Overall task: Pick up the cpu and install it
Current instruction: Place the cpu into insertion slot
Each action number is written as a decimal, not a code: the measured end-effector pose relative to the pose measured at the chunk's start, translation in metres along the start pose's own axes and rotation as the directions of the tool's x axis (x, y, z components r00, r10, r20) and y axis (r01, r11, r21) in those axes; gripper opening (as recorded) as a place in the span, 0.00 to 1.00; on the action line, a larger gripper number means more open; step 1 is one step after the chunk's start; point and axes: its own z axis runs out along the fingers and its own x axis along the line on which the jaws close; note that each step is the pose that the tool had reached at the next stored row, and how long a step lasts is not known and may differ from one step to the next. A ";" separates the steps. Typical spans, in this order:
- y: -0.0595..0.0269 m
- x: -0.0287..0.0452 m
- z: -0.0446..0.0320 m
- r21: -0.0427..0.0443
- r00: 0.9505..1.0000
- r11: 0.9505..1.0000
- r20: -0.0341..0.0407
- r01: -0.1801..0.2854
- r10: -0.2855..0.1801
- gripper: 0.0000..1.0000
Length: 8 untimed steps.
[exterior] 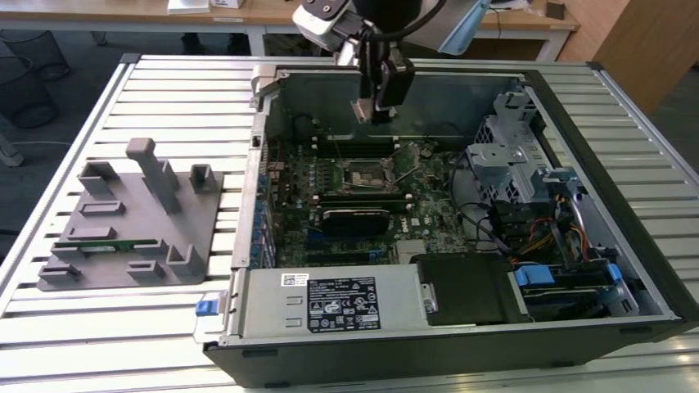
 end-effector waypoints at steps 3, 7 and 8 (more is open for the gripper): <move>0.0000 0.0001 0.0001 0.000 1.000 1.000 0.001 -0.023 0.023 0.53; 0.0001 0.0003 0.0002 -0.001 0.999 0.999 0.002 -0.052 0.052 0.53; 0.0000 0.0003 0.0002 -0.001 0.998 0.998 0.002 -0.060 0.060 0.53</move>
